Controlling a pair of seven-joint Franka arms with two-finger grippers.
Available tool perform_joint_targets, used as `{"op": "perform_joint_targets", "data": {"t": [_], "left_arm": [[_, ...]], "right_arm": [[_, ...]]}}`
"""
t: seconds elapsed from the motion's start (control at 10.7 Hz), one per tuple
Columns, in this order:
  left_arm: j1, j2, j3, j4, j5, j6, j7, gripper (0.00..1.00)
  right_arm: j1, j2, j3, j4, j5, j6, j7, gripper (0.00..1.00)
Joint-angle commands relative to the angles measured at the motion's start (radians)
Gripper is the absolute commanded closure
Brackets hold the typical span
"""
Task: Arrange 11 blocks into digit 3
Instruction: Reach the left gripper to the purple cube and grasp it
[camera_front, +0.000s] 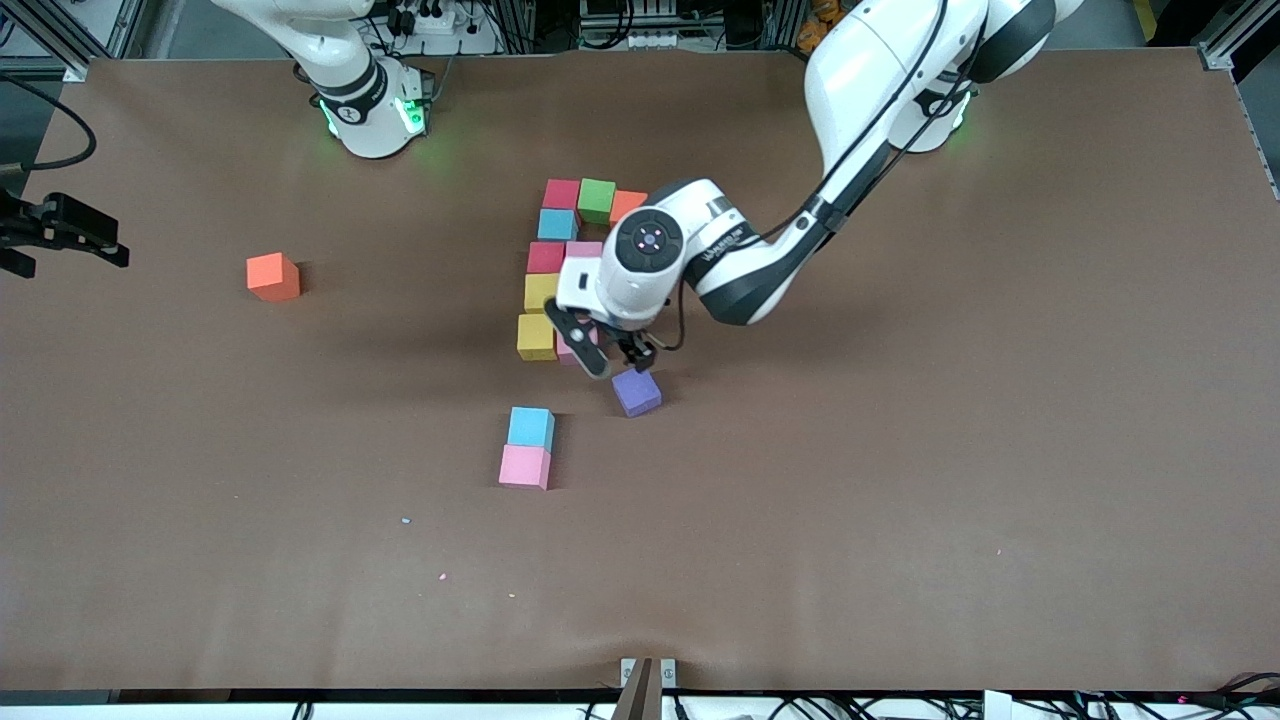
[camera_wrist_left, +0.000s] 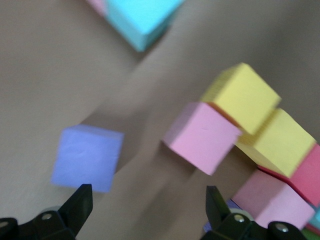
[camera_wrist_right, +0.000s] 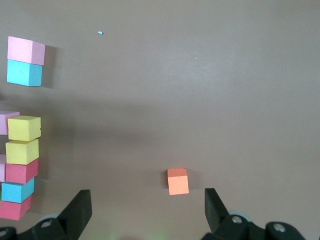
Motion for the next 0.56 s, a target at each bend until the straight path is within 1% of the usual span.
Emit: {"op": "perform_joint_targets", "data": {"t": [0.0, 0.09, 0.19, 0.28, 0.47], "left_arm": [[-0.010, -0.013, 0.041, -0.018, 0.074, 0.003, -0.086, 0.00], [-0.002, -0.003, 0.069, -0.020, 0.094, 0.072, -0.046, 0.00], [0.021, 0.018, 0.073, -0.018, 0.088, 0.126, 0.045, 0.00], [0.027, 0.038, 0.075, -0.017, 0.083, 0.178, 0.085, 0.00], [0.026, 0.057, 0.075, -0.020, 0.082, 0.201, 0.090, 0.00]], "right_arm": [[0.007, 0.002, 0.001, 0.007, -0.016, -0.002, 0.008, 0.00], [0.007, 0.003, 0.001, 0.007, -0.016, -0.002, 0.008, 0.00], [0.007, 0.003, 0.001, 0.007, -0.016, -0.002, 0.008, 0.00], [0.007, 0.003, 0.001, 0.007, -0.016, -0.002, 0.008, 0.00], [0.007, 0.003, 0.001, 0.007, -0.016, -0.002, 0.008, 0.00]]}}
